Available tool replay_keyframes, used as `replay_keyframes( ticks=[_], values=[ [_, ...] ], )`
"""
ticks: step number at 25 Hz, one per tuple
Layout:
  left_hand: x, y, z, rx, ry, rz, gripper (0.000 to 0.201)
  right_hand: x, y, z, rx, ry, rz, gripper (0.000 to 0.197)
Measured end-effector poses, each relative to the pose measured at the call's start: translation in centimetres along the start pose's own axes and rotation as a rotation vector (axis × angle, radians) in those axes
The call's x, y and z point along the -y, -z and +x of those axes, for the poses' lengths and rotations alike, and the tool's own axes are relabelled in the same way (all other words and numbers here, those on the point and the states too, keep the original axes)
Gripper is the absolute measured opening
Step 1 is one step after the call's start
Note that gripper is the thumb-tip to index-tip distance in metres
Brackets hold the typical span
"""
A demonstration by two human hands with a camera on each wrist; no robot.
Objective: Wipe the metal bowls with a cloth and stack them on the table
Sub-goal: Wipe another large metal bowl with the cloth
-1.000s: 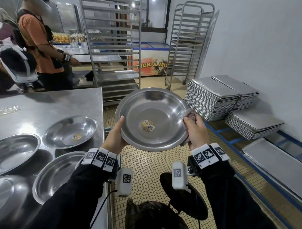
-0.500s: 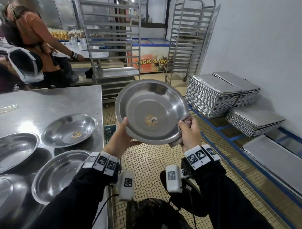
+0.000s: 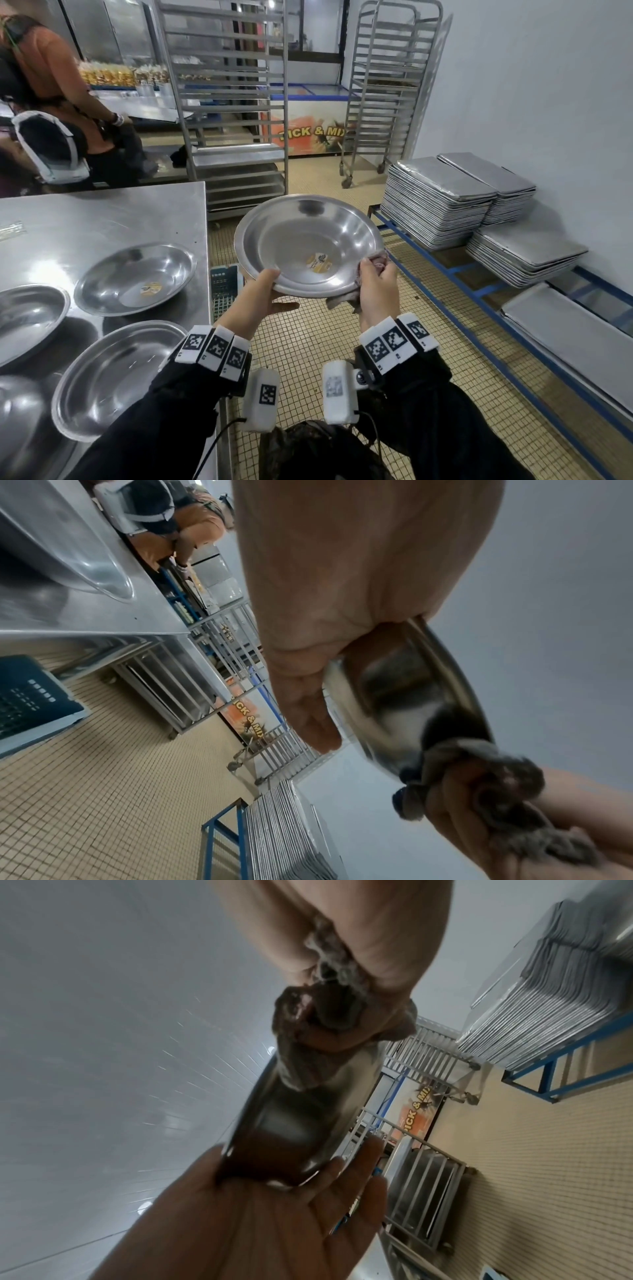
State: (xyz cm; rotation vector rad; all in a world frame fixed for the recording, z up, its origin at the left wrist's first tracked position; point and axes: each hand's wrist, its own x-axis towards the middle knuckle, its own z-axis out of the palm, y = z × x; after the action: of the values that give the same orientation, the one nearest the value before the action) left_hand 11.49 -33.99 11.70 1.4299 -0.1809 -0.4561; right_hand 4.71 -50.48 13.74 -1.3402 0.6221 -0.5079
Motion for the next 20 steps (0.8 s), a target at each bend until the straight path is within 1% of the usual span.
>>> replay_keyframes(
  ticks=[2,5,6,7,8,9,11,13,15,16,17,19,20],
  values=[
    [0.5,-0.2,0.0,0.049,0.012,0.051,0.027,-0.3,-0.5,-0.3,0.005,-0.002,0.011,0.031],
    [0.9,0.4,-0.3,0.051,-0.007,0.097,0.028,-0.6,-0.8,-0.6,0.018,-0.02,0.02,0.042],
    [0.9,0.8,-0.6,0.046,-0.031,0.078,0.038,-0.6,-0.8,-0.5,0.029,-0.03,0.022,0.042],
    [1.0,1.5,-0.9,0.023,-0.061,0.025,0.053,-0.5,-0.7,-0.4,0.046,-0.04,0.02,0.041],
    [1.0,2.3,-1.2,-0.021,-0.096,-0.052,0.064,-0.3,-0.4,-0.2,0.068,-0.043,0.011,0.038],
    [1.0,3.3,-1.8,-0.097,-0.146,-0.141,0.066,-0.2,-0.3,0.0,0.109,-0.046,-0.013,0.032],
    [1.0,5.6,-3.2,-0.237,-0.23,-0.25,0.064,-0.2,-0.5,0.0,0.238,-0.06,-0.097,0.02],
    [1.2,7.9,-5.2,-0.299,-0.274,-0.235,0.06,-0.8,-1.5,-0.7,0.365,-0.09,-0.152,0.014],
    [1.8,10.3,-7.6,-0.379,-0.312,-0.178,0.051,-2.0,-3.3,-2.0,0.458,-0.121,-0.137,0.012],
    [1.9,11.2,-8.6,-0.448,-0.319,-0.157,0.048,-2.6,-4.2,-2.7,0.483,-0.119,-0.12,0.014],
    [2.0,12.2,-10.0,-0.552,-0.304,-0.148,0.047,-3.5,-5.7,-3.7,0.52,-0.114,-0.131,0.019],
    [2.2,14.8,-12.4,-0.776,-0.256,-0.128,0.054,-5.0,-9.4,-5.9,0.601,-0.093,-0.197,0.037],
    [2.0,16.0,-13.7,-0.845,-0.245,-0.112,0.053,-5.7,-11.4,-7.1,0.64,-0.083,-0.222,0.043]
  ],
)
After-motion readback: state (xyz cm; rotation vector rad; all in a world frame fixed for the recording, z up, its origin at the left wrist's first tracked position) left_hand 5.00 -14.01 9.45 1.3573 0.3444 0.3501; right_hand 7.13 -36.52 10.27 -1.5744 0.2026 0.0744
